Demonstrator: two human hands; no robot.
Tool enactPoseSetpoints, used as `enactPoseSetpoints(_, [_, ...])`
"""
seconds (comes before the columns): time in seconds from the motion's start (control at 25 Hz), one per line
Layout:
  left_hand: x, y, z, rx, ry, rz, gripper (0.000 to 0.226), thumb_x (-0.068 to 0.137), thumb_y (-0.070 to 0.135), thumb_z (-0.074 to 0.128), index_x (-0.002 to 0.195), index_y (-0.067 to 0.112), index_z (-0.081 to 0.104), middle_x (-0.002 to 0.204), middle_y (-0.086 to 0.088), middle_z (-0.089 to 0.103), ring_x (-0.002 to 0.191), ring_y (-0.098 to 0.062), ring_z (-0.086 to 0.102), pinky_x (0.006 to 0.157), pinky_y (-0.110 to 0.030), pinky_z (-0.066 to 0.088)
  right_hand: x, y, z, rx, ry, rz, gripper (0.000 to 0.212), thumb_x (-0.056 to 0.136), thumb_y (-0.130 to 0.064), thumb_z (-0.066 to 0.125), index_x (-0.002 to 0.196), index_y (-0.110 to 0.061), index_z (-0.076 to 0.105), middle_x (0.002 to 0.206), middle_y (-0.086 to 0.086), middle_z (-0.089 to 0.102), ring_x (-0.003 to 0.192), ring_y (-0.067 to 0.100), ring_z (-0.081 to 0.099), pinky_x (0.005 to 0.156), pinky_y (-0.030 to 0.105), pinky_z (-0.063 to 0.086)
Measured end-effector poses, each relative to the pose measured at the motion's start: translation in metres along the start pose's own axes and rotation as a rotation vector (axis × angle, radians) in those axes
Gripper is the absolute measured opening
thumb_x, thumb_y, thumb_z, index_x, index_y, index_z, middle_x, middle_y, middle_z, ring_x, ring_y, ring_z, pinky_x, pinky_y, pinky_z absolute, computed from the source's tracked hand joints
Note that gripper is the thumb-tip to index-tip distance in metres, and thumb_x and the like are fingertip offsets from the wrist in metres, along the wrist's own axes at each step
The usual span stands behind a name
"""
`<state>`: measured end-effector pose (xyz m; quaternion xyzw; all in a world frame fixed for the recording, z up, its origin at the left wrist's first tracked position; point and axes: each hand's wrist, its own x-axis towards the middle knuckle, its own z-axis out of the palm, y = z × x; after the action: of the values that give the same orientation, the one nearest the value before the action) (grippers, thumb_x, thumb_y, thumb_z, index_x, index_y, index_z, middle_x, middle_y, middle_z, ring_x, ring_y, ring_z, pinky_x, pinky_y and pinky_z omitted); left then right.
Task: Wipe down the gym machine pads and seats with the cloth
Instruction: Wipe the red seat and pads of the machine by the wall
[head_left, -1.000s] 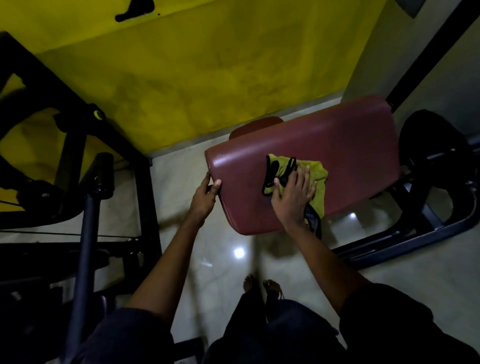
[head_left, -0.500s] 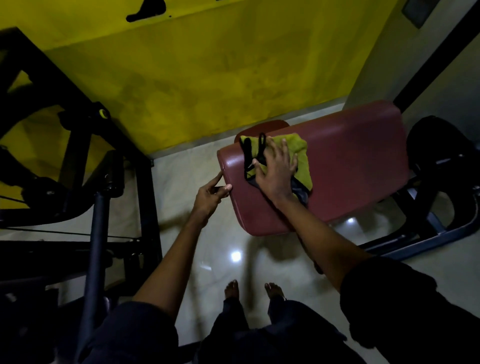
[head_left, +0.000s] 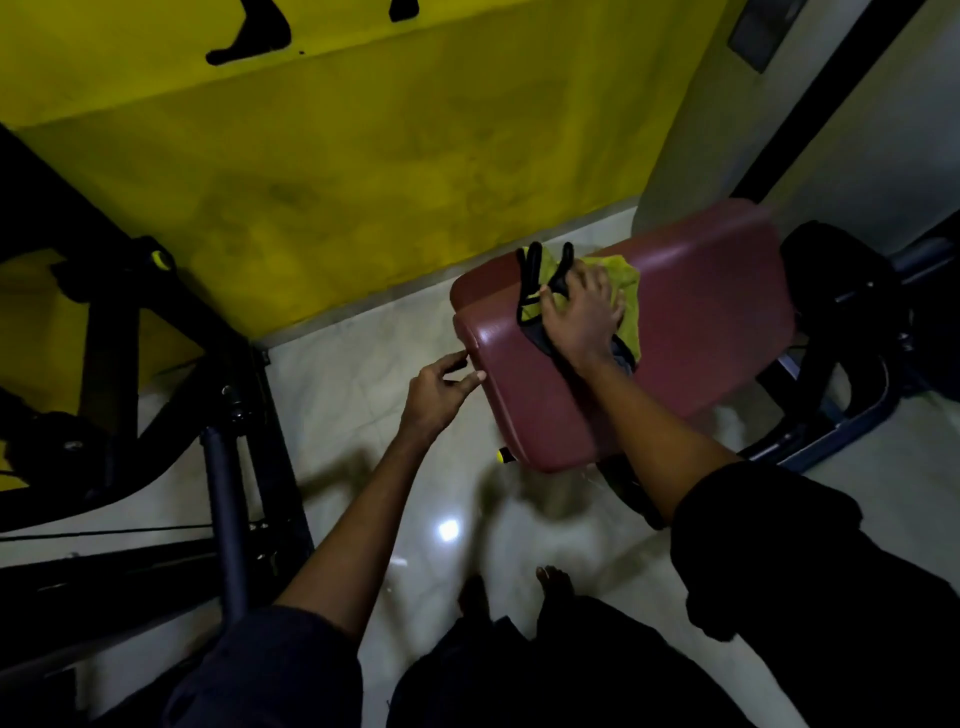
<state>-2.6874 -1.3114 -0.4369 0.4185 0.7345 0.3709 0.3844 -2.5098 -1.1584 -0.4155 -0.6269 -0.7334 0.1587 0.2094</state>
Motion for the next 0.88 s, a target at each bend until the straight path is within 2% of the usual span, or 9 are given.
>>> enactPoseSetpoints(0.12, [0.009, 0.012, -0.002, -0.036, 0.091, 0.080, 0.058, 0.087, 0.042, 0.072, 0.138, 0.023, 0.055, 0.135, 0.003, 0.059, 0.093, -0.007, 0.064, 0.084, -0.023, 0.049, -0.027, -0.004, 0.006, 0.031, -0.004, -0.042, 0.057, 0.099, -0.047, 0.048, 0.148, -0.017, 0.045, 0.161, 0.003, 0.031, 0.153, 0.025, 0.011, 0.119, 0.058, 0.003])
enactPoseSetpoints(0.2, [0.020, 0.019, -0.003, -0.001, 0.098, 0.147, 0.059, 0.090, 0.042, 0.069, 0.142, 0.022, 0.050, 0.142, 0.001, 0.053, 0.114, -0.014, 0.059, 0.093, -0.030, 0.049, -0.056, 0.000, 0.016, 0.040, -0.006, -0.135, 0.058, 0.100, -0.047, 0.047, 0.149, -0.016, 0.042, 0.162, 0.005, 0.030, 0.154, 0.026, 0.010, 0.120, 0.058, 0.004])
enactPoseSetpoints(0.28, [0.034, 0.028, 0.000, 0.207, 0.073, 0.276, 0.056, 0.093, 0.043, 0.063, 0.141, 0.017, 0.053, 0.146, -0.007, 0.050, 0.133, -0.022, 0.047, 0.106, -0.039, 0.042, -0.080, 0.016, 0.023, 0.019, 0.007, -0.158, 0.062, 0.102, -0.048, 0.044, 0.153, -0.013, 0.035, 0.163, 0.007, 0.027, 0.154, 0.026, 0.010, 0.120, 0.056, 0.006])
enactPoseSetpoints(0.36, [0.044, 0.037, 0.010, 0.430, 0.009, 0.423, 0.057, 0.092, 0.043, 0.057, 0.139, 0.009, 0.055, 0.146, -0.014, 0.050, 0.139, -0.028, 0.042, 0.111, -0.042, 0.037, -0.090, 0.036, 0.024, 0.026, 0.051, -0.004, 0.067, 0.102, -0.051, 0.039, 0.155, -0.011, 0.028, 0.164, 0.007, 0.024, 0.154, 0.027, 0.009, 0.121, 0.056, 0.009])
enactPoseSetpoints(0.48, [0.048, 0.050, 0.020, 0.562, -0.054, 0.497, 0.063, 0.092, 0.042, 0.054, 0.141, 0.003, 0.050, 0.145, -0.017, 0.050, 0.138, -0.032, 0.042, 0.113, -0.042, 0.032, -0.091, 0.044, 0.022, 0.131, 0.102, 0.312, 0.072, 0.100, -0.055, 0.032, 0.155, -0.008, 0.029, 0.164, 0.008, 0.023, 0.154, 0.029, 0.010, 0.119, 0.061, 0.013])
enactPoseSetpoints(0.6, [0.051, 0.054, 0.023, 0.584, -0.065, 0.501, 0.064, 0.094, 0.044, 0.052, 0.144, 0.004, 0.047, 0.147, -0.015, 0.048, 0.139, -0.030, 0.041, 0.114, -0.041, 0.032, -0.110, 0.038, 0.029, 0.142, 0.088, 0.311, 0.071, 0.100, -0.054, 0.030, 0.155, -0.009, 0.028, 0.166, 0.004, 0.017, 0.154, 0.028, 0.004, 0.120, 0.057, 0.006])
enactPoseSetpoints(0.72, [0.056, 0.058, 0.020, 0.607, -0.110, 0.530, 0.063, 0.097, 0.042, 0.057, 0.147, 0.006, 0.043, 0.151, -0.013, 0.044, 0.143, -0.027, 0.036, 0.116, -0.040, 0.031, -0.118, 0.058, 0.031, 0.090, 0.079, 0.270, 0.071, 0.101, -0.055, 0.029, 0.156, -0.009, 0.025, 0.165, 0.005, 0.019, 0.154, 0.024, 0.005, 0.121, 0.054, 0.006])
enactPoseSetpoints(0.88, [0.055, 0.060, 0.020, 0.622, -0.101, 0.553, 0.065, 0.098, 0.042, 0.057, 0.150, 0.009, 0.038, 0.154, -0.010, 0.039, 0.145, -0.024, 0.032, 0.117, -0.041, 0.031, -0.085, 0.079, 0.018, 0.132, 0.120, 0.440, 0.073, 0.101, -0.056, 0.028, 0.154, -0.006, 0.029, 0.163, 0.010, 0.025, 0.154, 0.026, 0.009, 0.122, 0.055, 0.007])
